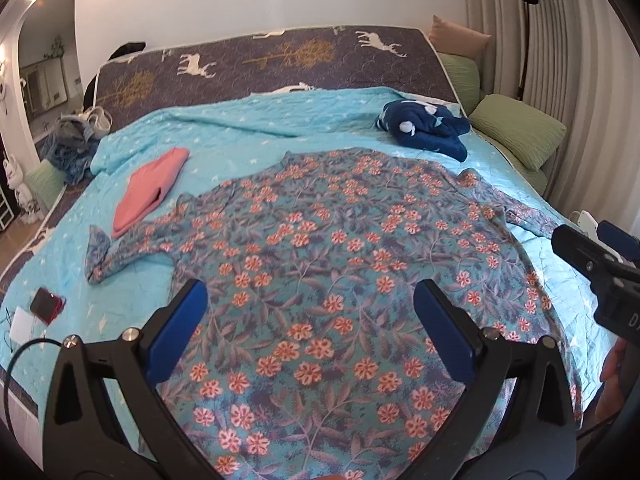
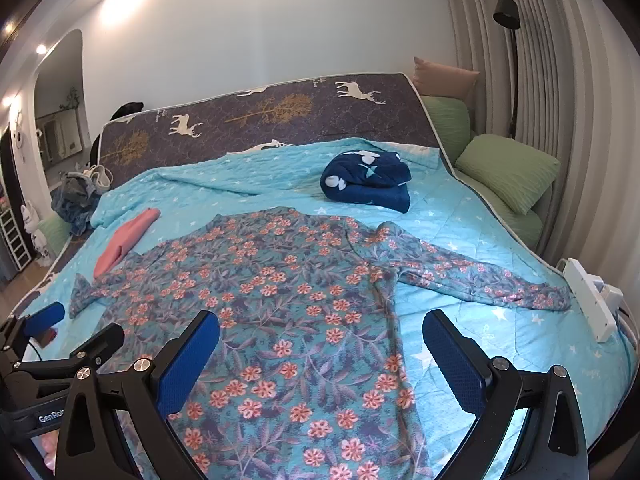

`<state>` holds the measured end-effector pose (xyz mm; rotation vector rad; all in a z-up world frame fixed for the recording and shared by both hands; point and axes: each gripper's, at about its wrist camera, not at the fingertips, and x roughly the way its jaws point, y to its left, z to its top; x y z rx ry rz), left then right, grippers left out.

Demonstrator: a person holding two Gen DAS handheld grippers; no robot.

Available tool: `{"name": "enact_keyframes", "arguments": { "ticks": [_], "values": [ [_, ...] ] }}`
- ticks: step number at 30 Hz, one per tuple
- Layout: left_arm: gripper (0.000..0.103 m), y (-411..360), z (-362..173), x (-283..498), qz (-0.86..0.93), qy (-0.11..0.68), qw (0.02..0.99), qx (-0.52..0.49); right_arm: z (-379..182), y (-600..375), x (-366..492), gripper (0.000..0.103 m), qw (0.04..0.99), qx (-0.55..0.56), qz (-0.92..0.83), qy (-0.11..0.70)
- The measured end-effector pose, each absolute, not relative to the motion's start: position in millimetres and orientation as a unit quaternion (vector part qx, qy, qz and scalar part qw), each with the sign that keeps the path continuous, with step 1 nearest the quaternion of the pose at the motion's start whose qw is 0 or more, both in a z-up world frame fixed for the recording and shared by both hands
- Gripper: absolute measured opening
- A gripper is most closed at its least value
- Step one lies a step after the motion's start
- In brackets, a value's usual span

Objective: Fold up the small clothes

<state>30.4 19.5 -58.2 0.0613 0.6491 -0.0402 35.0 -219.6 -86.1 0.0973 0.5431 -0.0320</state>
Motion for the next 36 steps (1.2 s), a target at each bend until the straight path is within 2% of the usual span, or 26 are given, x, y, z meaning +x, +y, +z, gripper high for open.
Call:
{"name": "enact_keyframes", "arguments": {
  "ticks": [20, 25, 31, 36],
  "values": [
    [0.102, 59, -67, 38, -0.004, 0.349, 0.937, -0.006, -88, -196, 51, 0.103, 0.959, 0.045, 0.017, 0.279],
    [0.102, 118, -68, 53, 0.038, 0.353, 0.934, -0.042, -91, -179, 66, 0.103, 0.957, 0.048, 0.043, 0.283],
    [0.102, 232, -79, 82, 0.178, 0.360, 0.914, -0.055, -101, -162, 85, 0.103, 0.953, 0.034, 0.059, 0.295],
    [0.102, 310, -116, 117, 0.188, 0.422, 0.871, -0.165, -113, -159, 107, 0.103, 0.946, 0.034, 0.057, 0.316]
  ]
}}
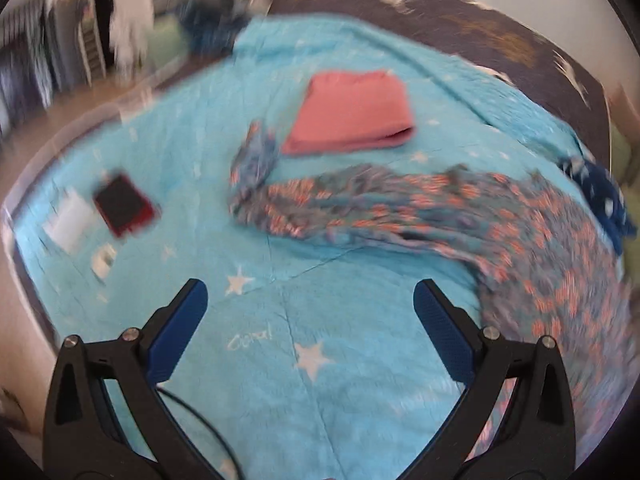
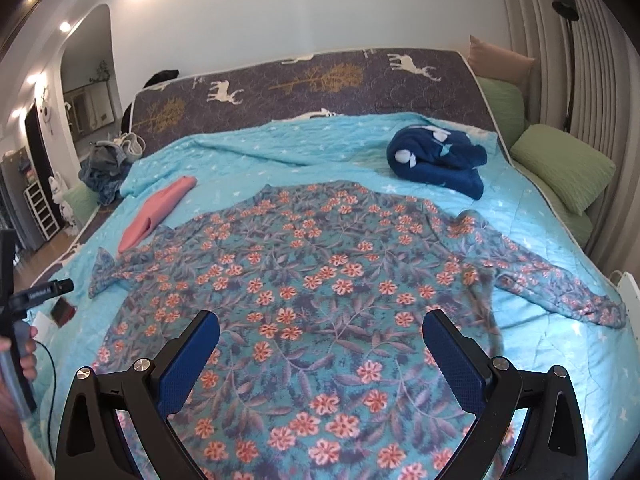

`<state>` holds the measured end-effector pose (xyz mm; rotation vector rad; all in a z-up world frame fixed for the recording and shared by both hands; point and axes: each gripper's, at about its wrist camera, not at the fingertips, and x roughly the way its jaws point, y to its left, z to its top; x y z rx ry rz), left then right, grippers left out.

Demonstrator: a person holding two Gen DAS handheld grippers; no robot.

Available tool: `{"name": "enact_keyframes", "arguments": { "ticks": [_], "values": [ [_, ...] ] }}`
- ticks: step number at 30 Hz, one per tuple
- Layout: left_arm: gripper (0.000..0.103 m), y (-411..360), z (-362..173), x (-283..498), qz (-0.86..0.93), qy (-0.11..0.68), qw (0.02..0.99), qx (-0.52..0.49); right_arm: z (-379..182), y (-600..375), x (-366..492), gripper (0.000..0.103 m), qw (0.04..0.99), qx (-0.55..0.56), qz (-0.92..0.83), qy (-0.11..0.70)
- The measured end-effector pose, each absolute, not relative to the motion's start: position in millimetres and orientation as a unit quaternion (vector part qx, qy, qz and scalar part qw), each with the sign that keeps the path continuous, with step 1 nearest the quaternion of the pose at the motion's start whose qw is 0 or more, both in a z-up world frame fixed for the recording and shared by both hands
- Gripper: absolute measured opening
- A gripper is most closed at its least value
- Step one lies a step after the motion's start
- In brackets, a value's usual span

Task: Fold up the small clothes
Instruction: 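Reach the left tool to the floral shirt's sleeve cuff and grasp it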

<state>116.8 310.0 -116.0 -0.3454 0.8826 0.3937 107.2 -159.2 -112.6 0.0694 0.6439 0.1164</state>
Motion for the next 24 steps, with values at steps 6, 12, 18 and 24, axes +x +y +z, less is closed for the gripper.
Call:
{"name": "enact_keyframes", "arguments": {
  "ticks": [6, 12, 18, 24],
  "values": [
    [0.099, 361, -159, 159, 0.177, 0.460, 0.815, -0.305, -118, -154, 129, 0.103, 0.941, 0.030, 0.061, 0.332],
    [0.094, 401, -184, 188, 0.227, 0.470, 0.772, -0.362, -119, -143, 142, 0.103, 0.942, -0.008, 0.067, 0.330],
    [0.023, 411, -196, 199, 0.231, 0.478, 0.754, -0.386, -127, -147, 155, 0.103, 0.938, 0.007, 0.066, 0.340],
    [0.009, 384, -134, 217, 0.215, 0.403, 0.821, -0.341, -131, -157, 157, 0.103, 0.937, 0.015, 0.057, 0.345]
  ]
}}
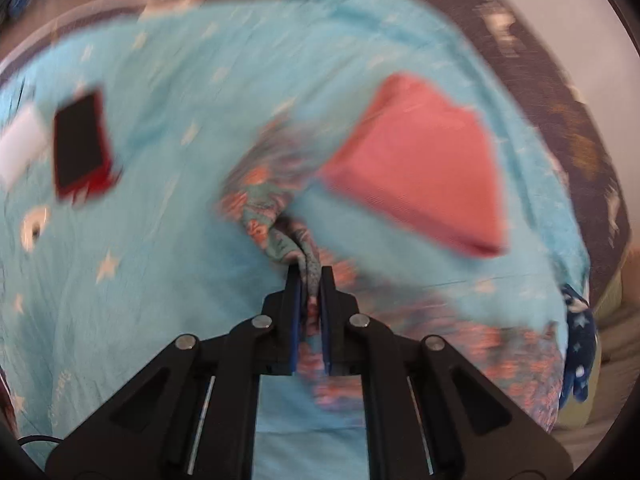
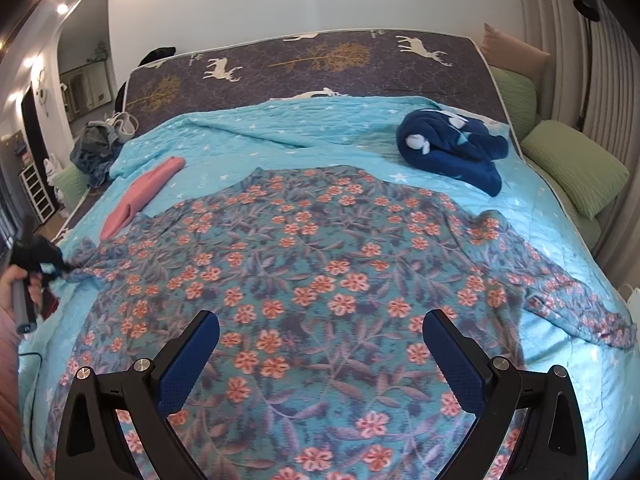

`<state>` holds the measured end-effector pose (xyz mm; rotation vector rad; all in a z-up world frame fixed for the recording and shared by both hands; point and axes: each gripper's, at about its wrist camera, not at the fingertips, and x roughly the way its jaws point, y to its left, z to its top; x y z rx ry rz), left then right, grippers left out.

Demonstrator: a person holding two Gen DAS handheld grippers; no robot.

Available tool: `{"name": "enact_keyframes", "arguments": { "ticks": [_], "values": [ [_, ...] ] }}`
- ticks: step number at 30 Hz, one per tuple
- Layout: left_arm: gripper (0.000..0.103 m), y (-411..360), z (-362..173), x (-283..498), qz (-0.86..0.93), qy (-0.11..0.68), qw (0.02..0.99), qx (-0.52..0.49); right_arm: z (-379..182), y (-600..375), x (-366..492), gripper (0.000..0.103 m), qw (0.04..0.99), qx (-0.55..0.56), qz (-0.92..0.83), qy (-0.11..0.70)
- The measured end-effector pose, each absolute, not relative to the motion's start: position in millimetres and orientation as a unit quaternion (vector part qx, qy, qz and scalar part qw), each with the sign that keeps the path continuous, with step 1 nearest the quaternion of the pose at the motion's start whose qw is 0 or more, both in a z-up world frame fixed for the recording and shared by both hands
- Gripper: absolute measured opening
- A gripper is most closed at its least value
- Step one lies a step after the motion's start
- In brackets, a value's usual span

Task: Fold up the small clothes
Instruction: 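Reach the left tool to the floral shirt's sleeve cuff and grasp it, then carry the sleeve across the shirt body with the left tool and release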

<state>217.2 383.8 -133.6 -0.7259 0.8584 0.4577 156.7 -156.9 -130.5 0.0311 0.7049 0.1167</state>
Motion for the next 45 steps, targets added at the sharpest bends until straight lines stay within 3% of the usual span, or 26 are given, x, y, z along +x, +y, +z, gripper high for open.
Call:
{"name": "enact_keyframes", "arguments": {
  "ticks": [4, 8, 10, 12, 14, 17, 21, 24, 31, 40, 41, 42, 45],
  "values": [
    [0.009, 294, -60, 238, 0.085, 0.350, 0.891, -0.275, -131, -173, 156, 0.103, 0.936, 0.045, 0.043, 0.348],
    [0.010, 127, -19, 240, -0.099, 0.335, 0.932, -0.097, -130, -192, 152, 0.103, 0.935, 0.072, 0.019, 0.346],
    [0.018, 64, -26, 231, -0.166, 0.346, 0.923, -0.028, -129, -204, 149, 0.103, 0.935, 0.084, 0.006, 0.344],
    [0.044, 14, -47, 217, -0.201, 0.362, 0.909, 0.044, -127, -213, 145, 0.103, 0.935, 0.091, -0.001, 0.344],
    [0.050, -10, -64, 202, -0.206, 0.363, 0.903, 0.104, -124, -223, 141, 0.103, 0.935, 0.095, -0.009, 0.342],
    [0.050, 1, -80, 181, -0.196, 0.369, 0.899, 0.131, -120, -234, 136, 0.103, 0.937, 0.088, -0.015, 0.336],
    [0.058, 60, -84, 174, -0.139, 0.390, 0.908, 0.061, -121, -238, 144, 0.103, 0.933, 0.092, 0.012, 0.347],
    [0.058, 98, -94, 170, -0.079, 0.408, 0.909, 0.026, -121, -233, 160, 0.103, 0.924, 0.107, 0.063, 0.362],
    [0.058, 122, -123, 165, -0.043, 0.440, 0.897, 0.011, -120, -168, 220, 0.103, 0.905, 0.004, 0.176, 0.388],
    [0.059, 133, -137, 173, 0.028, 0.438, 0.898, 0.046, -154, -148, 274, 0.103, 0.837, 0.142, 0.249, 0.466],
    [0.061, 140, -136, 175, 0.069, 0.429, 0.899, 0.057, -155, -147, 273, 0.103, 0.836, 0.143, 0.251, 0.466],
    [0.070, 148, -135, 177, 0.091, 0.424, 0.899, 0.052, -158, -147, 272, 0.103, 0.835, 0.146, 0.254, 0.467],
    [0.072, 182, -138, 178, 0.126, 0.427, 0.895, -0.020, -161, -151, 274, 0.103, 0.828, 0.160, 0.261, 0.469]
  ]
}}
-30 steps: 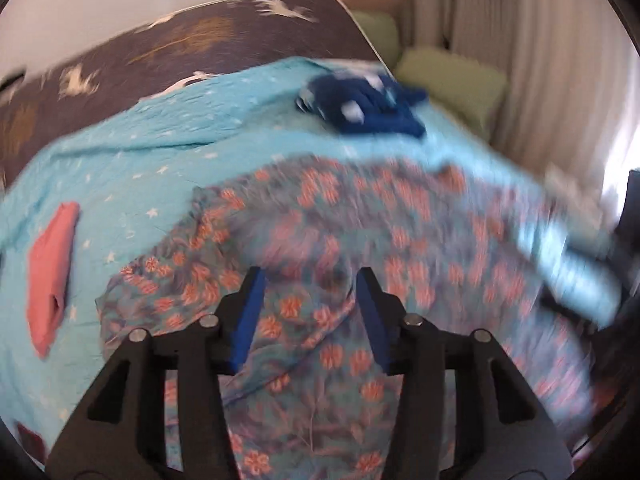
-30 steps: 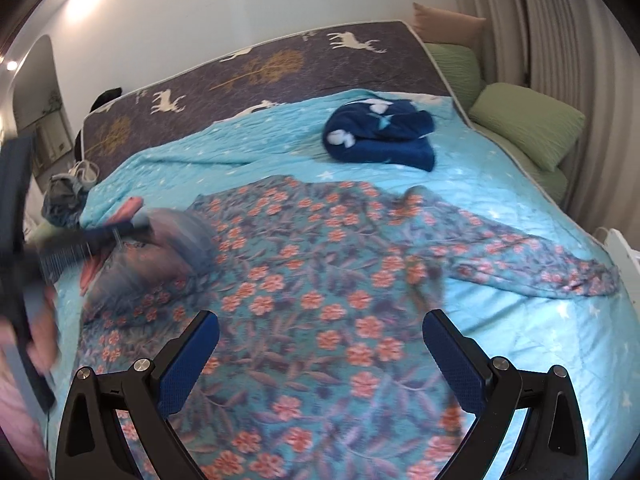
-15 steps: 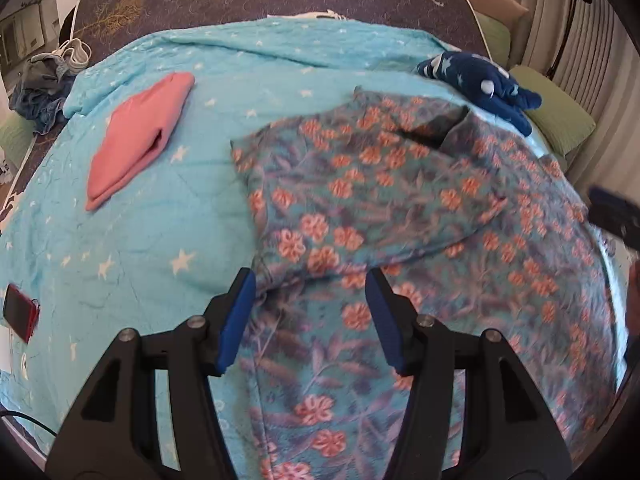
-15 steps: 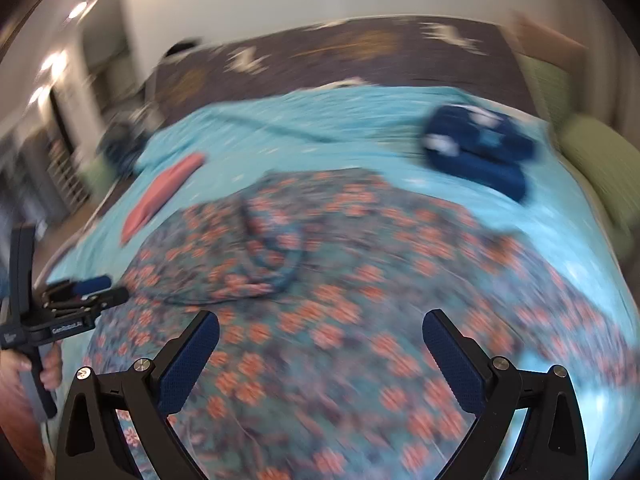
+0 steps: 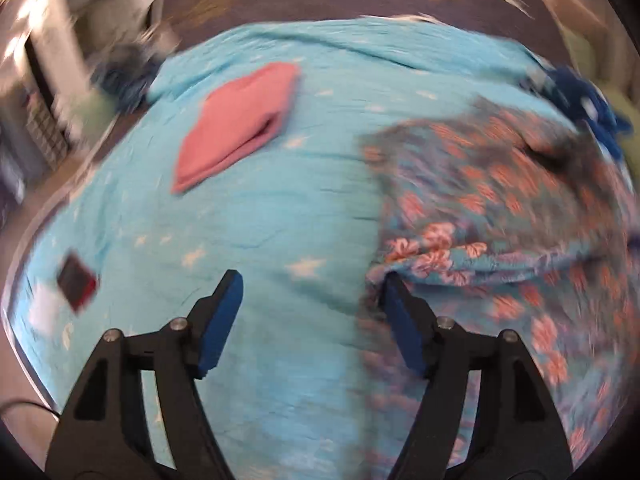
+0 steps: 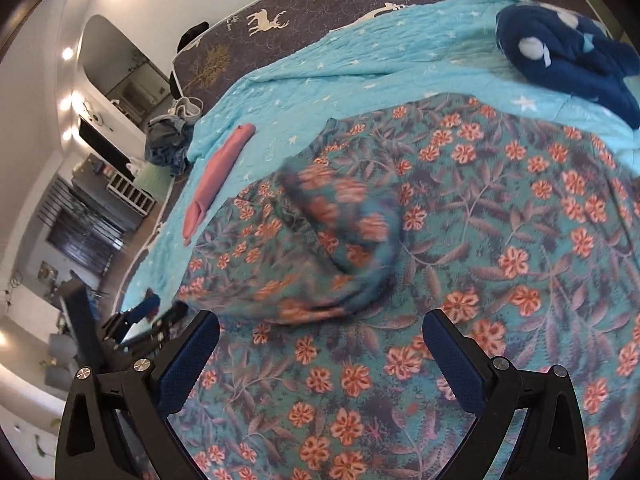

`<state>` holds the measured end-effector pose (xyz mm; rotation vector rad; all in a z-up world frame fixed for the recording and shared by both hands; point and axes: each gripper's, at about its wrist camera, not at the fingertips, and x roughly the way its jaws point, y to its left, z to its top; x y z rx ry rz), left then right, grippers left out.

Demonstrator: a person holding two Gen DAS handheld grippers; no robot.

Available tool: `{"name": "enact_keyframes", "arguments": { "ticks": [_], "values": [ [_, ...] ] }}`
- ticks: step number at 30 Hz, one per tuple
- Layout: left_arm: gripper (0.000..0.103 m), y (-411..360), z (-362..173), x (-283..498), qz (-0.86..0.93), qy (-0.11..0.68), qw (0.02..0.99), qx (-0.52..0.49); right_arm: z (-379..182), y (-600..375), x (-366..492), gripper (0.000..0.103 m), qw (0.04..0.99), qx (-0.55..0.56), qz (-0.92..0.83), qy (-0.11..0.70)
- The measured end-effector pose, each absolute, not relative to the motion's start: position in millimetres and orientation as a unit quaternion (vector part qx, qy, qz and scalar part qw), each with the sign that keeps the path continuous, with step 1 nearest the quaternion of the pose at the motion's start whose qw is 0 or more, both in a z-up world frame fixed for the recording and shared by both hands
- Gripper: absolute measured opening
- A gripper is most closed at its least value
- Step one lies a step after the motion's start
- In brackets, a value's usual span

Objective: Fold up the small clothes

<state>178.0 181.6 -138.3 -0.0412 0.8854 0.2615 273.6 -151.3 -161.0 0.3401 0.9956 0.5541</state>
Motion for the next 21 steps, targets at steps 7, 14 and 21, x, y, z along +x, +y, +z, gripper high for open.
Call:
{"name": "enact_keyframes", "arguments": {
  "ticks": [7, 14, 21],
  "values": [
    [0.073, 187, -142, 171, 0.134, 0.423, 0.896, -0.029, -162, -159, 282, 0.103, 0.814, 0.197, 0.284, 0.467],
    [0.075, 189, -145, 174, 0.133, 0.429, 0.892, -0.044, -174, -134, 326, 0.102, 0.782, 0.224, 0.308, 0.493],
    [0.075, 183, -142, 173, 0.138, 0.426, 0.894, -0.029, -139, -128, 341, 0.006, 0.829, 0.214, 0.241, 0.457]
  ]
}}
